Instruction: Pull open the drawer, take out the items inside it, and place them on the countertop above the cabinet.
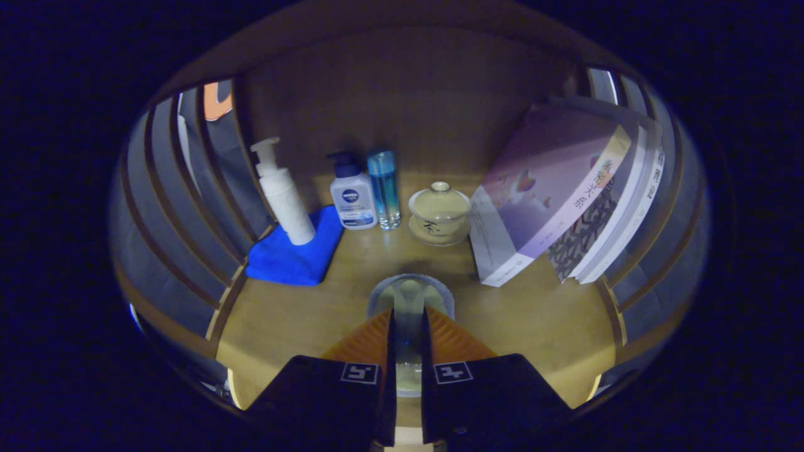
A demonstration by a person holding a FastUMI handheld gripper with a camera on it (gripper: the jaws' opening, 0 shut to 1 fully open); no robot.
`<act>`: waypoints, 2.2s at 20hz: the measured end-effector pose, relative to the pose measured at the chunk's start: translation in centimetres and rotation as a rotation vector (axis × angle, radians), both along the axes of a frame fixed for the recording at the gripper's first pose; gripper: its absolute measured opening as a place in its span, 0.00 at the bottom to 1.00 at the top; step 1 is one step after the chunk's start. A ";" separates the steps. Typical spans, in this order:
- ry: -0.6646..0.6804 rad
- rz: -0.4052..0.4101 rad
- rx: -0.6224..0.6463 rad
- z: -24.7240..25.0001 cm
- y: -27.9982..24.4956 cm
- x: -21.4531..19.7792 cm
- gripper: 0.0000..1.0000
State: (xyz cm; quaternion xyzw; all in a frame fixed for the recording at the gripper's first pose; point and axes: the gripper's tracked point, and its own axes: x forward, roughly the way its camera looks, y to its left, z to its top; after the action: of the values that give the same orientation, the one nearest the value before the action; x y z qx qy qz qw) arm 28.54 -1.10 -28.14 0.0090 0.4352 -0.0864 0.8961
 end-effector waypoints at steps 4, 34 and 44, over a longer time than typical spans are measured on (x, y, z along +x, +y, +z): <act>-0.024 -0.025 0.023 -1.0 -0.9 0.9 0.28; -0.555 0.287 -0.006 12.9 6.0 -24.2 0.96; -0.558 0.288 0.008 6.0 6.1 -32.1 1.00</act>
State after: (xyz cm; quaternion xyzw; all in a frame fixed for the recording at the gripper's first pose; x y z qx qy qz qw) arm -3.55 5.02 -22.19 -0.0261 0.1699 0.0489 0.9839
